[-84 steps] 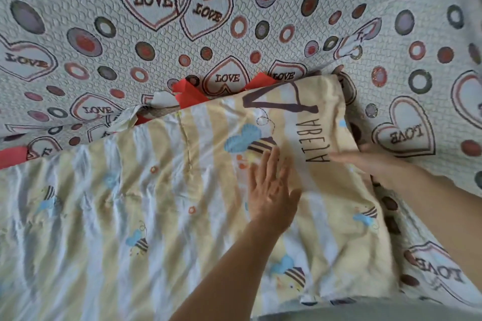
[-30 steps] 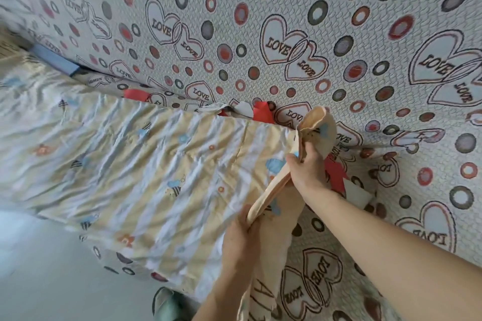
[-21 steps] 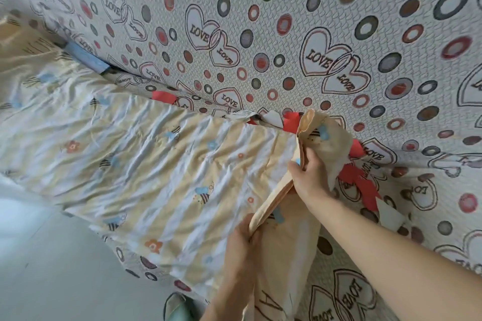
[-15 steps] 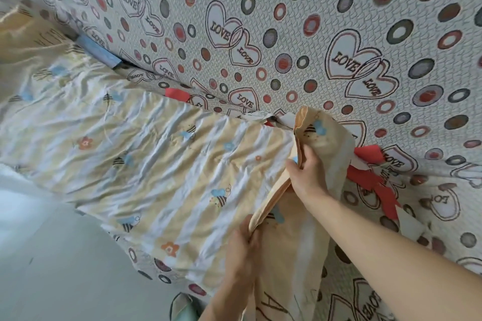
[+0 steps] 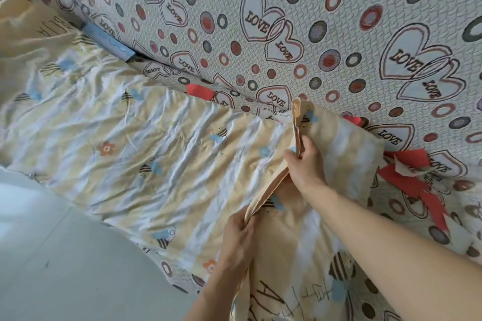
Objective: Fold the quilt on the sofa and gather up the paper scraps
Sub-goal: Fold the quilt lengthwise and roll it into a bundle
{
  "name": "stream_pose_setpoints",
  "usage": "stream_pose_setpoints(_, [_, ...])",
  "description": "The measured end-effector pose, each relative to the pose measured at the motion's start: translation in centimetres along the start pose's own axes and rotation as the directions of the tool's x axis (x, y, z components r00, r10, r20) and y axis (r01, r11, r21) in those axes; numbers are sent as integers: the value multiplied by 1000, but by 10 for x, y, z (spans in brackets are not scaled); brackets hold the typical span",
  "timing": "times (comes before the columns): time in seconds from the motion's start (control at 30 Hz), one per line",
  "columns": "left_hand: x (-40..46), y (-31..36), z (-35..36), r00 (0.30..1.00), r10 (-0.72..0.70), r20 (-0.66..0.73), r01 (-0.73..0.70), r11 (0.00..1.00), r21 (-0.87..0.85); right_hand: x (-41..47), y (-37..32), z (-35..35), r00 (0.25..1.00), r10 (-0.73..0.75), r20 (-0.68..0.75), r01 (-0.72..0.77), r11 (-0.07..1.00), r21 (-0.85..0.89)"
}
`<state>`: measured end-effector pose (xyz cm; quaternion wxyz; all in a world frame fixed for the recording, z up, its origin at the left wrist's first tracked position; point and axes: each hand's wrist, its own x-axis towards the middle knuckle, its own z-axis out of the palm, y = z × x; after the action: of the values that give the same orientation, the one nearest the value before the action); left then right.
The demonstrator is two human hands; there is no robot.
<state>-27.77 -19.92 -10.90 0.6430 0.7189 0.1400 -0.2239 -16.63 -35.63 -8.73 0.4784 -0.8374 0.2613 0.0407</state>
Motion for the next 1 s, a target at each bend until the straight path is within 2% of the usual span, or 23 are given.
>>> stream_pose_setpoints(0.2, [15, -24, -38, 992, -119, -39, 121, 991, 48, 7, -7, 49, 987, 80, 140, -52, 980, -194])
stream_pose_setpoints(0.37, [13, -34, -53, 978, -203, -42, 207, 973, 105, 8, -9, 61, 979, 157, 133, -109, 944, -311])
stream_pose_setpoints(0.5, [7, -34, -55, 988, -153, 14, 143, 948, 285, 2, -16, 66, 994, 84, 65, -68, 973, -222])
stream_pose_setpoints(0.57, [5, -35, -57, 991, -133, -13, 134, 978, 159, 1, -19, 69, 1000, 12, 27, -7, 985, -171])
stream_pose_setpoints(0.63, [2, -36, -62, 992, -88, -94, 96, 992, 77, 5, -19, 75, 999, -17, 46, 22, 993, -112])
stream_pose_setpoints(0.7, [1, -41, -69, 981, -18, -195, 50, 986, 158, 9, -19, 84, 995, -15, 102, 23, 996, -81])
stream_pose_setpoints(0.8, [5, -48, -81, 946, 9, -324, 93, 950, 298, 19, -10, 105, 982, 0, 190, 17, 996, -90])
stream_pose_setpoints(0.87, [6, -51, -88, 943, -28, -330, 143, 933, 331, 27, 0, 118, 968, 41, 248, -5, 990, -143])
stream_pose_setpoints(1.0, [3, -55, -95, 961, -191, -197, 252, 902, 351, 30, 11, 119, 950, 50, 309, -8, 991, -135])
